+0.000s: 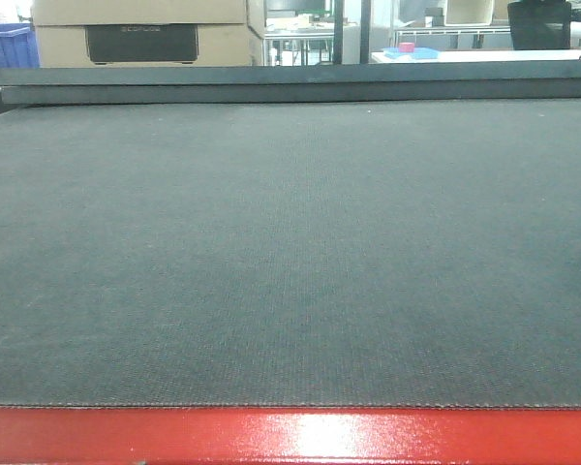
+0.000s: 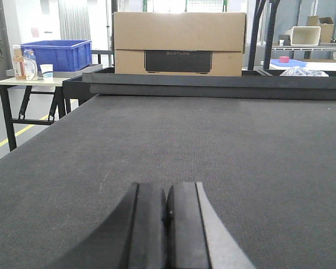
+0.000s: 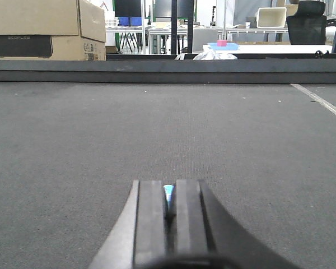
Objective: Grab block from conveyor and place in blue bin
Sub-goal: 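Lower left gripper toward green block, right gripper toward blue block, then close left gripper on green block and right gripper on blue block, then lift both held blocks up off the conveyor belt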
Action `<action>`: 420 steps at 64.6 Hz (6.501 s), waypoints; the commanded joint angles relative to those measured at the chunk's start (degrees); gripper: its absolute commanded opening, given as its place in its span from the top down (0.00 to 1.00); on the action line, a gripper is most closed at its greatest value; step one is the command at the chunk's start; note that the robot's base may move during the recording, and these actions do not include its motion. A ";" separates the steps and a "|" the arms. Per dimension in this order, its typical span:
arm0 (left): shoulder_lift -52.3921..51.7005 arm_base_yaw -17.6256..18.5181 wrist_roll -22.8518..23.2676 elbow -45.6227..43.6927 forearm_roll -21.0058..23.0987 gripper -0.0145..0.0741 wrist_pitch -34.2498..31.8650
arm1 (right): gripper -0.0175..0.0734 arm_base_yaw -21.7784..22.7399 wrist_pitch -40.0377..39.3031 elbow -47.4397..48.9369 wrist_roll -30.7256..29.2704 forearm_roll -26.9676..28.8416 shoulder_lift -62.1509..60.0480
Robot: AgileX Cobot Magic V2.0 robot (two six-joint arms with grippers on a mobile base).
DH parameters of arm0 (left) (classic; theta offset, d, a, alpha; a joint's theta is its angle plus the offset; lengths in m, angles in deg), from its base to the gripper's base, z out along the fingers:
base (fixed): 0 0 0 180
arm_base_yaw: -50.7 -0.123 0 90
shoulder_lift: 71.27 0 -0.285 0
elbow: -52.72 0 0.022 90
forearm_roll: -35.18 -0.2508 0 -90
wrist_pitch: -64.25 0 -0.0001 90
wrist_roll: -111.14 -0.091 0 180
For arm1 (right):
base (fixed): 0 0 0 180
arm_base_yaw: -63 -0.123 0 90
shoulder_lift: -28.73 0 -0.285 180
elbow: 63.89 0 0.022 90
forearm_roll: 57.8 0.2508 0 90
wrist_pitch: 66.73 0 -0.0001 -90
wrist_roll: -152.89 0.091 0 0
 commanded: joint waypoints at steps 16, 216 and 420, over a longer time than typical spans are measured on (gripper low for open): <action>-0.30 -0.16 0.30 -0.11 0.26 0.96 -0.89 | 0.99 -0.13 -1.30 -0.05 -0.14 -0.06 -0.21; 34.19 11.29 0.30 -49.45 -1.13 0.16 37.35 | 0.35 -0.36 46.67 64.95 -0.14 -2.66 97.07; 66.54 9.01 -3.10 -60.90 2.61 0.96 46.41 | 0.98 -3.74 35.67 47.91 1.44 -3.07 60.85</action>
